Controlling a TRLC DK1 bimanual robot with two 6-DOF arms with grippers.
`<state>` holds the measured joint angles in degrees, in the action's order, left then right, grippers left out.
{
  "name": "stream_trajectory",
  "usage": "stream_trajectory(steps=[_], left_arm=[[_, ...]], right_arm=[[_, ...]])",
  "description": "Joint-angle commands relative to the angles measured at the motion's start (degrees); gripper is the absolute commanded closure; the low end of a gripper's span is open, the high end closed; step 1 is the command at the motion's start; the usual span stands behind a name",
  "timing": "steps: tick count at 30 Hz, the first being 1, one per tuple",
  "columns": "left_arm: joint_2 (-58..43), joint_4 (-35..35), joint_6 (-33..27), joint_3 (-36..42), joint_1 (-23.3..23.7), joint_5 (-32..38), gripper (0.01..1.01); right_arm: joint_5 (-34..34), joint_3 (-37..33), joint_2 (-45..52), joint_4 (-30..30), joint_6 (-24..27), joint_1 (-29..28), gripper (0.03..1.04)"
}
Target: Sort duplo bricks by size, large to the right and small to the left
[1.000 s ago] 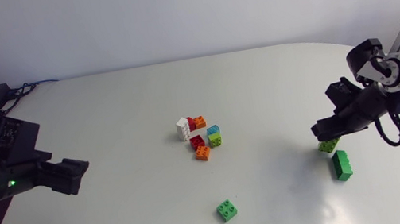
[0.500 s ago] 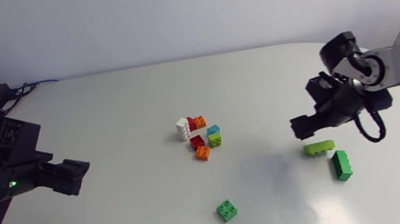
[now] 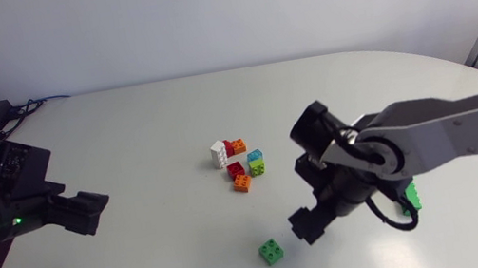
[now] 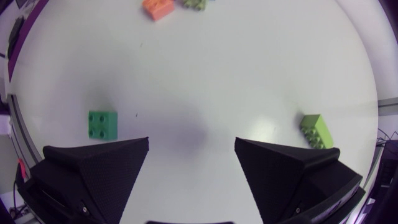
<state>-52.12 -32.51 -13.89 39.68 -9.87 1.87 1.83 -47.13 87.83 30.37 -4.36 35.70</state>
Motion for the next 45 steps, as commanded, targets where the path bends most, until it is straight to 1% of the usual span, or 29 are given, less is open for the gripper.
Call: stream_trajectory(steps=[1,3,4,6,7,11,12,13,14,17,22,27,30,33,36,39,41,45], left_arm=[[-0.4,0.4,0.3,-1.9,0.3,-0.1,0.052],[-0.4,0.6,0.3,-2.1,0.1,-0.1,0.052],[-0.5,0.7,0.3,-2.2,0.0,-0.1,0.052],[-0.7,0.9,0.4,-2.2,-0.1,-0.1,0.052],[-0.7,0.9,0.4,-2.2,-0.1,-0.1,0.052],[-0.6,0.9,0.3,-2.2,-0.1,-0.1,0.052],[-0.6,0.9,0.2,-2.3,-0.1,-0.1,0.052],[-0.6,0.9,0.1,-2.4,-0.1,-0.1,0.052],[-0.6,0.9,-0.1,-2.5,0.0,-0.1,0.052],[-0.8,1.1,-0.4,-2.6,0.2,-0.1,0.052],[-0.8,1.4,-0.9,-2.9,0.6,-0.1,0.052],[-1.1,2.2,-1.6,-3.1,1.5,-0.1,0.052],[-1.4,2.3,-1.9,-2.9,2.3,-0.1,0.052],[-1.4,2.3,-2.7,-2.9,3.2,-0.1,0.052],[-1.7,2.3,-3.2,-2.5,4.0,-0.1,0.052],[-1.8,1.8,-3.2,-1.8,4.2,-0.1,0.052],[-1.8,1.7,-3.2,-1.6,4.2,-0.1,0.052],[-2.3,1.8,-3.4,-1.8,4.2,-0.1,0.052]], right_arm=[[0.7,3.1,-0.9,2.6,-2.8,4.2,0.07],[2.5,4.1,-1.5,2.8,-3.2,6.4,0.08],[2.6,4.1,-1.5,2.9,-3.0,6.7,0.12],[2.7,3.5,-0.8,3.1,-2.7,6.8,0.31],[2.7,3.3,-0.6,2.9,-2.8,6.8,0.39],[2.1,2.5,-0.4,0.3,-2.6,6.5,0.84],[1.3,2.6,-0.2,-0.3,-1.9,6.4,0.93],[0.7,2.9,0.1,-1.1,-1.4,6.5,1.00],[0.6,3.1,0.6,-1.6,-1.4,6.7,1.02],[0.5,2.4,3.6,-2.1,-1.3,7.7,1.02],[0.5,0.0,7.3,-2.1,-1.4,11.5,1.02],[-0.1,-4.6,11.2,-0.7,-0.2,11.9,1.02],[-2.1,-9.6,14.9,0.9,0.1,13.0,1.02],[-2.7,-16.7,18.3,3.7,0.0,15.6,1.02],[-4.8,-25.9,20.6,8.8,-0.3,17.4,1.02],[-5.1,-30.6,20.4,11.5,-0.1,16.9,1.02],[-5.0,-29.8,19.2,12.1,0.1,15.5,1.02],[-5.3,-22.7,14.4,11.8,0.4,12.9,1.02]])
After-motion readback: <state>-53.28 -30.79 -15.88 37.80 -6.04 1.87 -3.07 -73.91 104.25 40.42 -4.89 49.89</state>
